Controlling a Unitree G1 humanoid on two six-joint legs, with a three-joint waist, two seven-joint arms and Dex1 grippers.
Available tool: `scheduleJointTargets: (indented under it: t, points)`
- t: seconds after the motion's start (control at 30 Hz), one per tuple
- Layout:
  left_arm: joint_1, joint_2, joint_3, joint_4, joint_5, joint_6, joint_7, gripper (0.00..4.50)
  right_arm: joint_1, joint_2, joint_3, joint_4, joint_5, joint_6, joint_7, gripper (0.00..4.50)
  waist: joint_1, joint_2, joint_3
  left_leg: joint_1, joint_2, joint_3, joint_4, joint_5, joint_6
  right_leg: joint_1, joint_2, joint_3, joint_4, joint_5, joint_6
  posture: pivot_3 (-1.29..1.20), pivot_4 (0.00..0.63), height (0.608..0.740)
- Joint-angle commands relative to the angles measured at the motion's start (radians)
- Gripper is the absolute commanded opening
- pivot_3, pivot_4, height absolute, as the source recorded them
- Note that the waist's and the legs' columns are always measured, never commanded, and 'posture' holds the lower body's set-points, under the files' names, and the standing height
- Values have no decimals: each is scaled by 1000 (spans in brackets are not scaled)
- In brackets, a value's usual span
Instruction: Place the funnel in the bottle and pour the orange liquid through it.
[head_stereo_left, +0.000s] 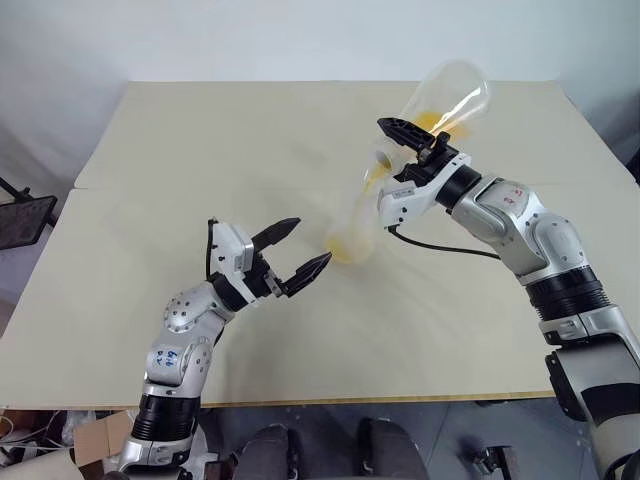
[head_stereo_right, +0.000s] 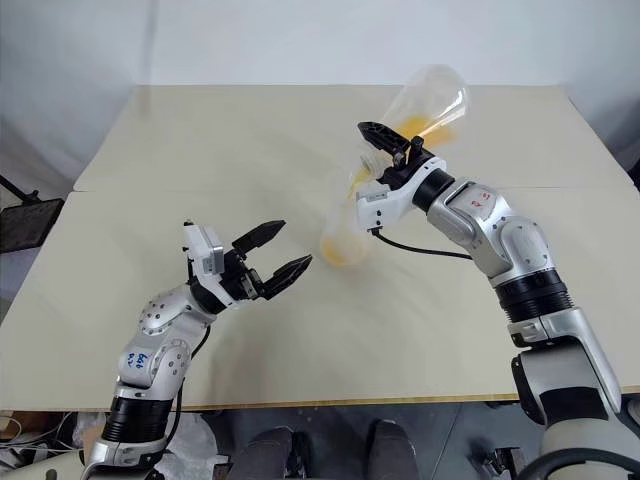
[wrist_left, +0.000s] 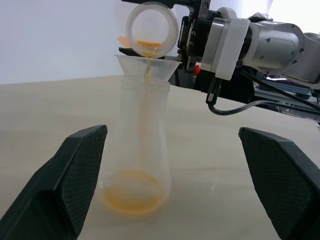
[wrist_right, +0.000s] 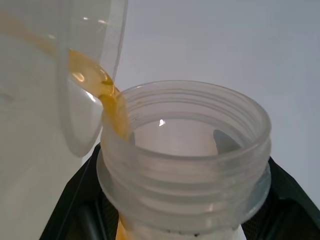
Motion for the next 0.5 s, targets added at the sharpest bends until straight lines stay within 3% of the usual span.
scheduleJointTargets:
  t: [0.03,0.5]
  points:
    - [3,-5,-3,-41,-4,-22,2,4500,-42,-19,-9,-16,-4,-4,-34,2481,0,0,0,0,0,0,0,0,0,0,0,0,0,0,0,0,150,740]
    - [34,-8,18,-59,-14,-16,25,4500,-27,-32,-6,-27,-15,-24,-48,2481,0,0,0,0,0,0,0,0,0,0,0,0,0,0,0,0,150,740]
